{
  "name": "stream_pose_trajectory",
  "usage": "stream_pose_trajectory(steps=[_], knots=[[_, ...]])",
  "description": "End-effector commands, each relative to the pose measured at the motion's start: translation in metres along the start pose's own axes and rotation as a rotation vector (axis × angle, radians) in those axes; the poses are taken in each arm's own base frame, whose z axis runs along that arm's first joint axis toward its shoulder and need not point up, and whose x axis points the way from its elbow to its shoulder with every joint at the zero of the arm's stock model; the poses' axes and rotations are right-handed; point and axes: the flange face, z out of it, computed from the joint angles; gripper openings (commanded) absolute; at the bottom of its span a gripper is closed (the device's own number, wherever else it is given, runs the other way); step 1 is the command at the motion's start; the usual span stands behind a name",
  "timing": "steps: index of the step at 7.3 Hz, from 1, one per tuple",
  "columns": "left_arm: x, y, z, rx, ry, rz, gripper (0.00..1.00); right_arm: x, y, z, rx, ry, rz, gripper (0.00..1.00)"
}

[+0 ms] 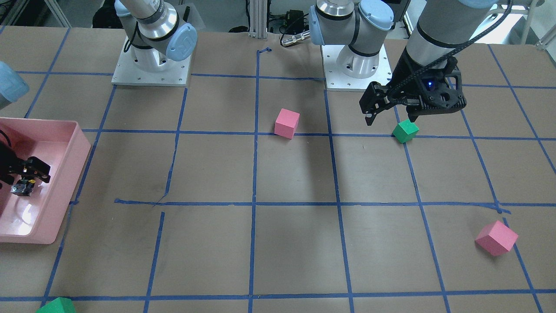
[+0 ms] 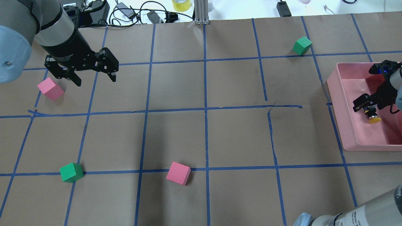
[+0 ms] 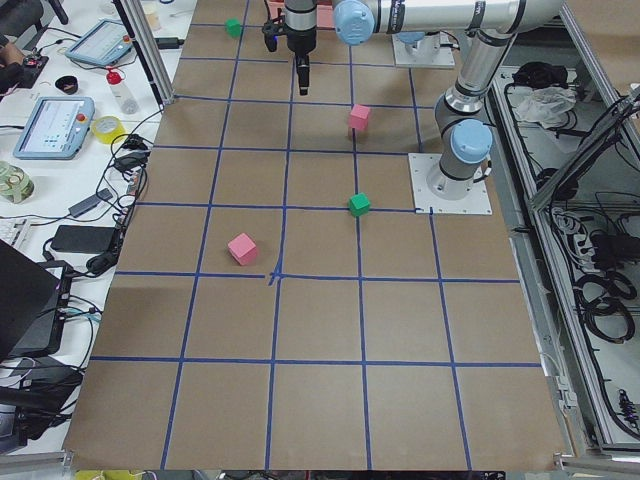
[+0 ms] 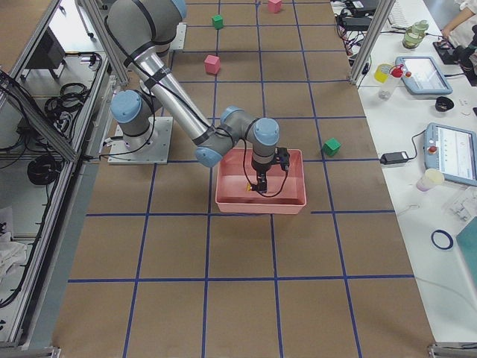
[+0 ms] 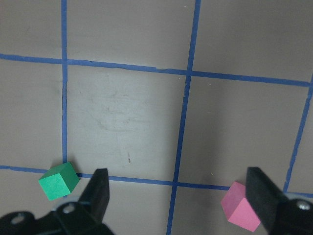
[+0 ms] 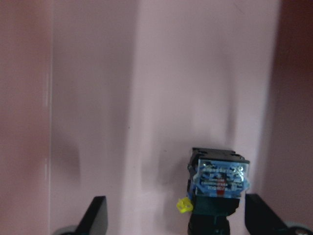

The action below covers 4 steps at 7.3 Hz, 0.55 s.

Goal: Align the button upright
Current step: 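Lower the right gripper into the bin onto the button switch body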

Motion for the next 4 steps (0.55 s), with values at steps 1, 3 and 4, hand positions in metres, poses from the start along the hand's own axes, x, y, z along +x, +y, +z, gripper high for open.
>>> stream_pose_trajectory(steps=[1,3,4], knots=[[-0.0001,0.0,0.0,0.0,-0.001,0.0,1.0,0.0009,-0.002,-0.0009,0.016,0.015,-0.014,1.0],[-0.0001,0.0,0.0,0.0,-0.001,0.0,1.0,0.0028,-0.0023,0.0022,0.012,0.018,-0.023,1.0],[-0.0001,0.0,0.0,0.0,-0.001,0.0,1.0,0.0017,-0.0023,0.0028,0.011,0.017,-0.025,1.0]])
